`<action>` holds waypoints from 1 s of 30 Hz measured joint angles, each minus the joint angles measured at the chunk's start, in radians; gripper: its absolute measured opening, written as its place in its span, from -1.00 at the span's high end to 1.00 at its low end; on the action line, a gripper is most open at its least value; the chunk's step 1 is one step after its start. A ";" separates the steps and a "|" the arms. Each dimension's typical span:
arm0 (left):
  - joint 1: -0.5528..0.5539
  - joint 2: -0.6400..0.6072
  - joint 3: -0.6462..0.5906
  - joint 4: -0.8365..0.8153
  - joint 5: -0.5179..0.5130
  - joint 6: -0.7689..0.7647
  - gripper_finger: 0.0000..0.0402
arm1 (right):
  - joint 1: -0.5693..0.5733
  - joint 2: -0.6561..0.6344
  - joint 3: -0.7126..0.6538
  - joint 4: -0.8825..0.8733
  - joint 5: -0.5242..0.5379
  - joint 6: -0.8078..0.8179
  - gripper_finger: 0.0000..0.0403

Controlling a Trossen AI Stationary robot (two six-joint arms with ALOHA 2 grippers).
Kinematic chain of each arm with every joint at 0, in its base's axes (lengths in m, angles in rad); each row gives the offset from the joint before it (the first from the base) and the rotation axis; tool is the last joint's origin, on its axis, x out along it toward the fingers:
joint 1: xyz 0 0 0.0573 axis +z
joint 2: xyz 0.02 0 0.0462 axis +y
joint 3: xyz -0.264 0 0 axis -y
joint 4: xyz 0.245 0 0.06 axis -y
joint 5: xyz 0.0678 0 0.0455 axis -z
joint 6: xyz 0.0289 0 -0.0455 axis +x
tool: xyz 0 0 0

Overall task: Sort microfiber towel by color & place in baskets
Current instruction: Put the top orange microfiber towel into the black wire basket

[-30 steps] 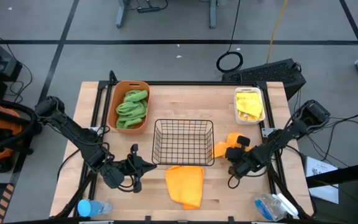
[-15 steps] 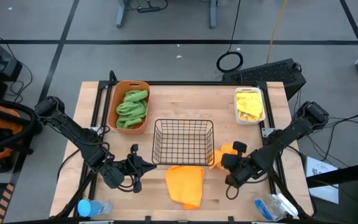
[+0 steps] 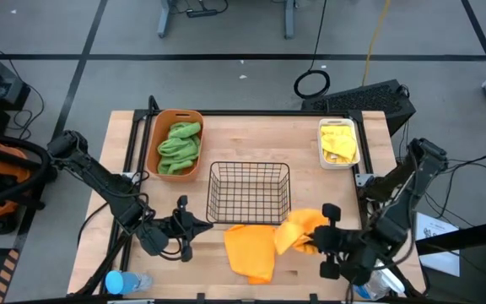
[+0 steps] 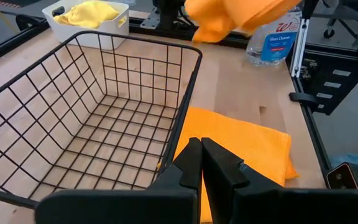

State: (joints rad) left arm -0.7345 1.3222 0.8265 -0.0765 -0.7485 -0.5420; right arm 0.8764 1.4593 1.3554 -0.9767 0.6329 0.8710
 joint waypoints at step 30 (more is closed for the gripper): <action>0.048 0.085 0.000 0.522 -0.079 0.462 0.13 | -0.074 0.003 0.015 0.498 0.195 -0.688 0.97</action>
State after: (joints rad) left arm -0.6868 1.4070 0.8265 0.4453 -0.8280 -0.0805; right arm 0.8024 1.4626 1.3708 -0.4783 0.8281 0.1830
